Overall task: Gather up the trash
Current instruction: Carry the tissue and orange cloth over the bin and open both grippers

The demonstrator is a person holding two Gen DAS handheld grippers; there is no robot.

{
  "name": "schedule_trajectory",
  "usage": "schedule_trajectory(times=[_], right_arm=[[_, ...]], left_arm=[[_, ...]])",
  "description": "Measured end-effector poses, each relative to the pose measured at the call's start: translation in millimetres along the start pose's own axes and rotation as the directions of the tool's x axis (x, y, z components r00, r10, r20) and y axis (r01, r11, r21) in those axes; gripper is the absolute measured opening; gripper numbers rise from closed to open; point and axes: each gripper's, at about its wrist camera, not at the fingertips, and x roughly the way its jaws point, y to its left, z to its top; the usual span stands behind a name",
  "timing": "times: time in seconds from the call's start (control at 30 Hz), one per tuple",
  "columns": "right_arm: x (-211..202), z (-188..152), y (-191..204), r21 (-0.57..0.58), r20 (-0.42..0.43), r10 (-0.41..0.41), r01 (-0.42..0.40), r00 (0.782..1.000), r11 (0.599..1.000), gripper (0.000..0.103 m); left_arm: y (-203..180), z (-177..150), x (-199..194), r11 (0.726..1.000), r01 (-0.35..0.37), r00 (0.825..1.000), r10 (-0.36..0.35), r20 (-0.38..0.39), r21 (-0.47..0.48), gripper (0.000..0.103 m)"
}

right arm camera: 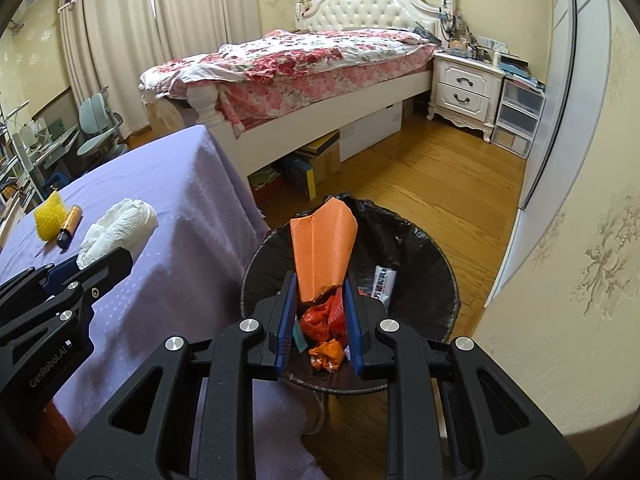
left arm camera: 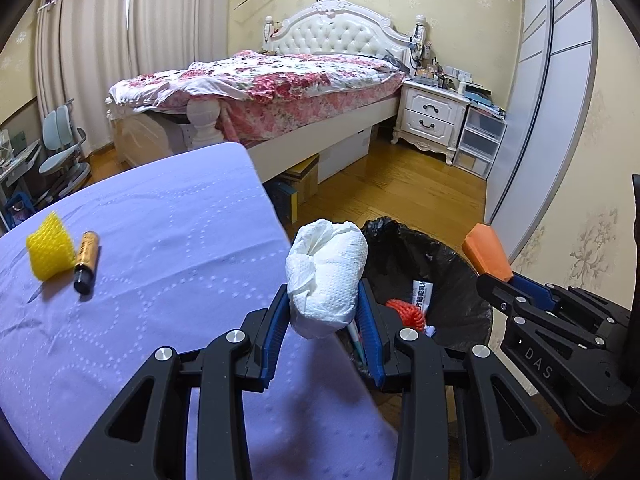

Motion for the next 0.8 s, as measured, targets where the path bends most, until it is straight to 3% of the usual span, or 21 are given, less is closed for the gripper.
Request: schedule_trajectory(times=[0.8], right_arm=[[39.6, 20.8, -51.4, 0.086, -0.023, -0.042, 0.044, 0.999, 0.995, 0.023]], left_arm=[[-40.7, 24.1, 45.3, 0.998, -0.019, 0.999, 0.022, -0.035, 0.061, 0.036]])
